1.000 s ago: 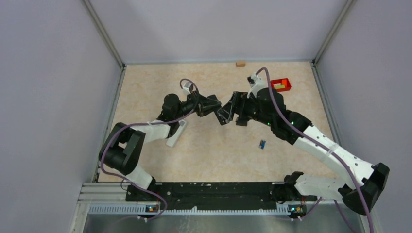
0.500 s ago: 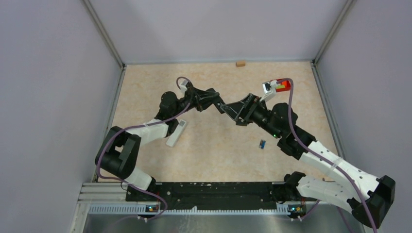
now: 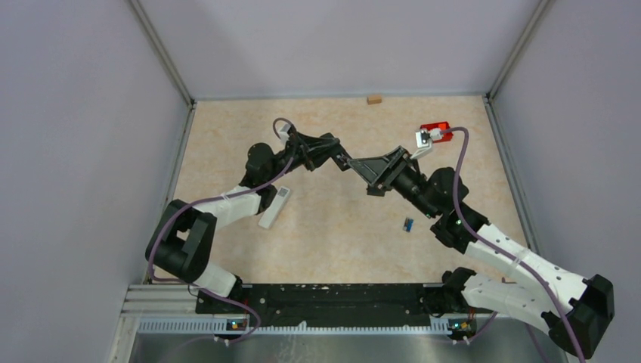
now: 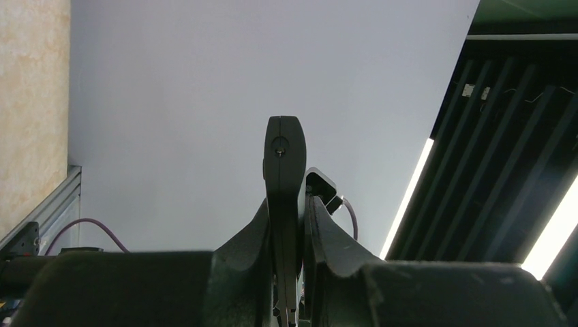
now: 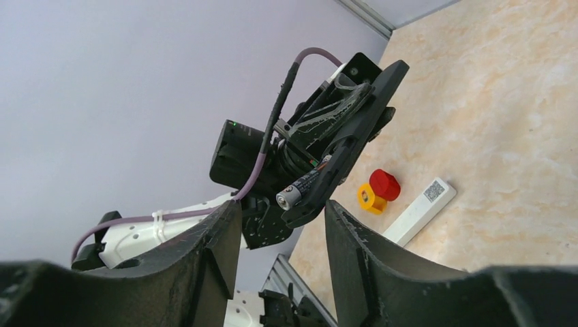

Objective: Load the batteries into the remote control
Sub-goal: Load the battery into the remote control.

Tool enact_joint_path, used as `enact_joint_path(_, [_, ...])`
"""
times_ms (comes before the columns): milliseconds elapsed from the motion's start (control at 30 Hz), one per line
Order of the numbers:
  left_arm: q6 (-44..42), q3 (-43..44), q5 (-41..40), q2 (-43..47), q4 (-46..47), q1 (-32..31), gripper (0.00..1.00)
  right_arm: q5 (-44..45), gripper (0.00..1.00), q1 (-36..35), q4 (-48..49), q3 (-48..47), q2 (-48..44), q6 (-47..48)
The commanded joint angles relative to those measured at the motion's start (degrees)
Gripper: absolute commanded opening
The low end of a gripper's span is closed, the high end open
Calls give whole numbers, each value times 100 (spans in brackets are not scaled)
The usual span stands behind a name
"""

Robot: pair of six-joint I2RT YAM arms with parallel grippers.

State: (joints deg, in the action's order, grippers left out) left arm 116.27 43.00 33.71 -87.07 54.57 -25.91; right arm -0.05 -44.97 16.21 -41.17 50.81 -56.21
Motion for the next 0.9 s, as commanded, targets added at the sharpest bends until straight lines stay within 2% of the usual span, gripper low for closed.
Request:
enact_joint_path(0, [72,197,-42,218,445,-37,0,-21,47,-67,419,-41,-42,-143])
enact_joint_path(267, [4,264,-31,243,458,-62,0,158,31,-67,155,-154,119,-232])
enact_joint_path(567, [-79,281,-4,252,463,-60,0,240,30,-68,5,-233,152,-223])
enact_joint_path(667, [-152,283,-26,280,403,-59,0,230,35,-69,77,-168,77,-220])
enact_joint_path(767, [-207,266,-51,280,364,-63,0,233,51,-71,266,-18,-71,-193])
enact_joint_path(867, [-226,275,-53,258,362,-63,0,254,55,-67,268,51,-162,-156])
